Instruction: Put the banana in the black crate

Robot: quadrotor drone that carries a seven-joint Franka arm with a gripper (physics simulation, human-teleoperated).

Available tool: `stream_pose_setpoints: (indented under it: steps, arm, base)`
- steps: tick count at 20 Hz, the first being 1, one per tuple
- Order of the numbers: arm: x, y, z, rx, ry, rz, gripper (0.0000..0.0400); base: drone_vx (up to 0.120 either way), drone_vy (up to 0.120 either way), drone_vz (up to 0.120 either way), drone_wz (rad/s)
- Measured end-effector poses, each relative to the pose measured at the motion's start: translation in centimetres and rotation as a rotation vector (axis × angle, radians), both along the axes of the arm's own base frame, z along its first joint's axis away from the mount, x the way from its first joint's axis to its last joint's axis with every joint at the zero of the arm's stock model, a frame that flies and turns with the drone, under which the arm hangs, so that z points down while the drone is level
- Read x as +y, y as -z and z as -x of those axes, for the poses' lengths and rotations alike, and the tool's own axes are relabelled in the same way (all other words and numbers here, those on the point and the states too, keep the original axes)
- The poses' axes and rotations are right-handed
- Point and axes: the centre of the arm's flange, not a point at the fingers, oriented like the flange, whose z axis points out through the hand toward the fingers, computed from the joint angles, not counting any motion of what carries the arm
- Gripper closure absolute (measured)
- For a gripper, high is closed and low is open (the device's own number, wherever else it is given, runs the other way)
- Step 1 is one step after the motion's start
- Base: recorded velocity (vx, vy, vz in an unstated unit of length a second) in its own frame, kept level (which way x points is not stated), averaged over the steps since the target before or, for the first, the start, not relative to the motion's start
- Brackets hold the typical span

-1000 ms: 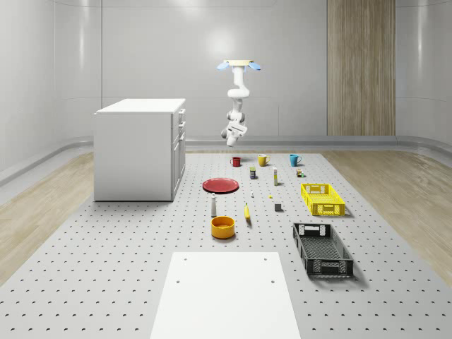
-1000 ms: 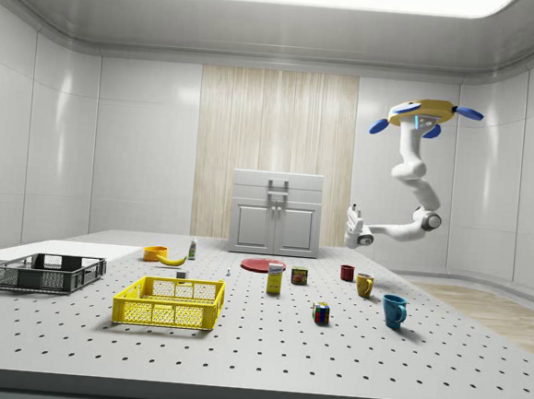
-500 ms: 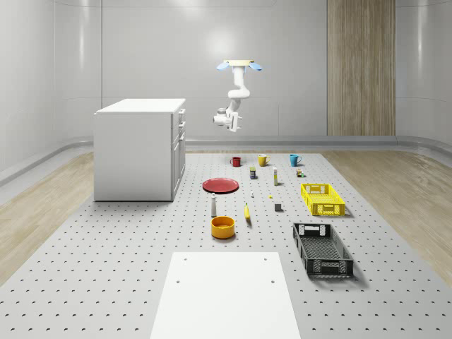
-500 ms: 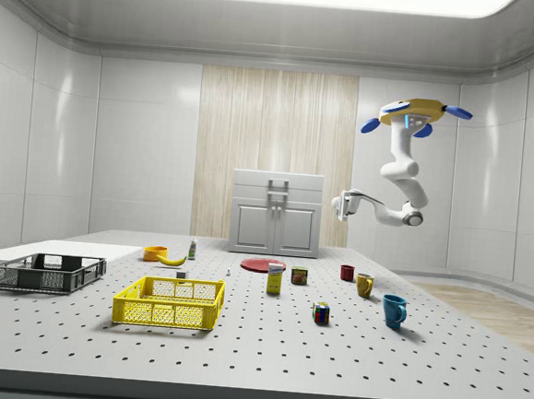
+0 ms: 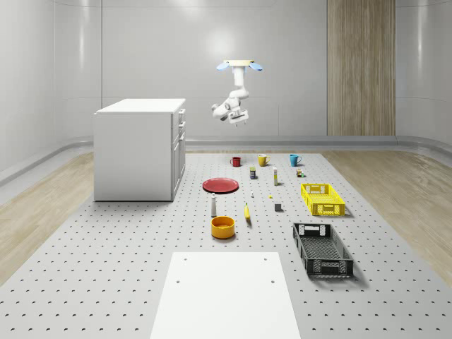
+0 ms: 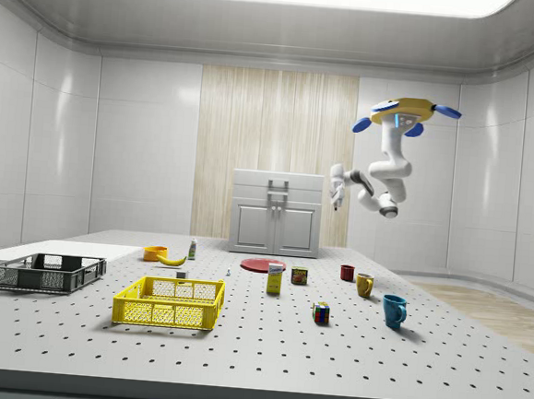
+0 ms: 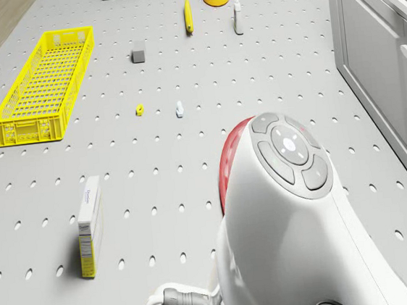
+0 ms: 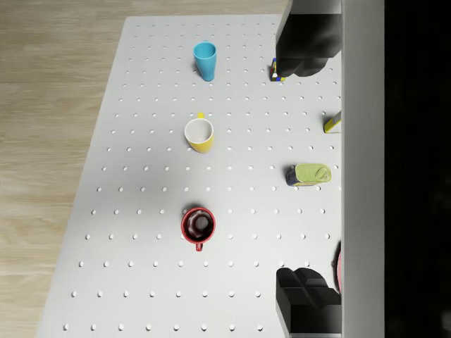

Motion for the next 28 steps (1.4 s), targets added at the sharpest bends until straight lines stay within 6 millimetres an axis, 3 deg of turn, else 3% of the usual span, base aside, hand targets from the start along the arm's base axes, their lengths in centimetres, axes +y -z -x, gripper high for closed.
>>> stream_pose_setpoints:
  steps: [11,28]
  arm:
    - [-2.0,0.3,0.0,0.006,0.005,0.201,0.0000]
    - [-2.3,0.4,0.0,0.007,0.006,0.232,0.0000]
  base:
    - [0.120,0.000,0.000,0.000]
    - [0.120,0.000,-0.115,0.000]
